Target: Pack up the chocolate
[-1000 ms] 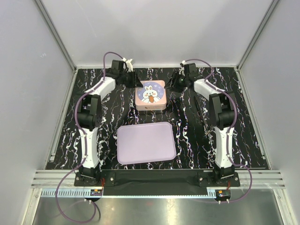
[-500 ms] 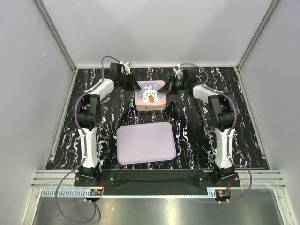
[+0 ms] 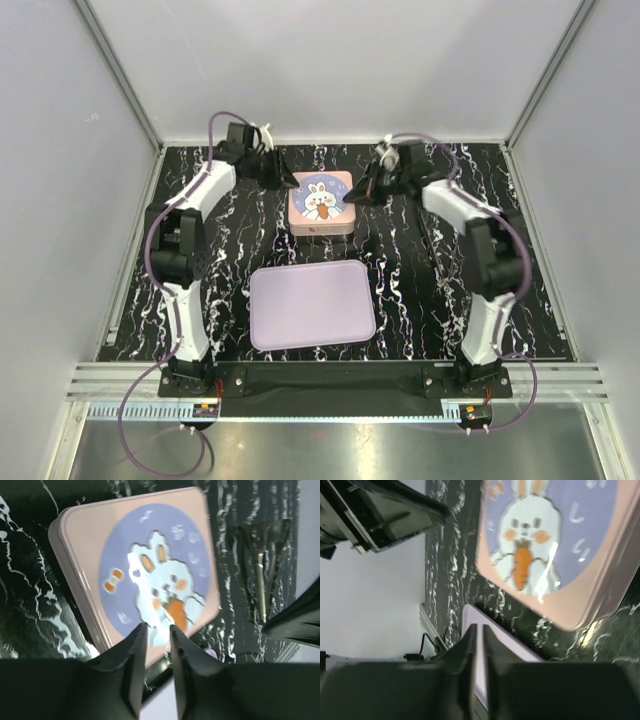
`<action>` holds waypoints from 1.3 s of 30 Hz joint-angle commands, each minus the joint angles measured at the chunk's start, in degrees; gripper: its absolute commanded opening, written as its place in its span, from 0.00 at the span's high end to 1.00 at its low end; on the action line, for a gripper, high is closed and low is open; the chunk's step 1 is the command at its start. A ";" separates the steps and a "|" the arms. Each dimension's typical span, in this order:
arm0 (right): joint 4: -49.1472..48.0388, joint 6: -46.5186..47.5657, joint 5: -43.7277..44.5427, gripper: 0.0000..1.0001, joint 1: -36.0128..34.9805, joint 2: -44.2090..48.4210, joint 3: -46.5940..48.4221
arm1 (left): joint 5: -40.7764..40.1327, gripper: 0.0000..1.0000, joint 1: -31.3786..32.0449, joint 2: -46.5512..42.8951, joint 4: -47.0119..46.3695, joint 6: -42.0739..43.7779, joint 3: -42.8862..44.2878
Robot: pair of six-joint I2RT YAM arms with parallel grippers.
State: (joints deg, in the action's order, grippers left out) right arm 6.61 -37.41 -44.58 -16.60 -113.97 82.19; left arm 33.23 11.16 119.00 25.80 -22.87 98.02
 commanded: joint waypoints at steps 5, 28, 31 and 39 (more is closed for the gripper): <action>17.90 11.29 19.94 0.01 -0.89 32.45 -4.66 | -3.96 0.41 4.56 -30.20 4.00 1.25 -5.01; 30.04 13.06 33.15 0.00 -0.98 64.22 -21.72 | -8.89 0.01 8.97 -72.77 0.39 3.27 -37.11; 28.64 14.11 33.77 0.00 -0.98 66.33 -22.78 | -8.10 0.01 8.97 -72.77 -0.84 2.75 -37.02; 29.68 15.00 34.64 0.01 -0.98 67.30 -21.29 | -8.36 0.01 8.97 -72.94 -0.75 2.31 -35.62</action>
State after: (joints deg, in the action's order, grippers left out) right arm 37.15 -23.70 -11.84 -17.26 -46.81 58.98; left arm 25.71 20.29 46.61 27.29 -20.99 59.57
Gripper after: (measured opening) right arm 0.993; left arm 0.988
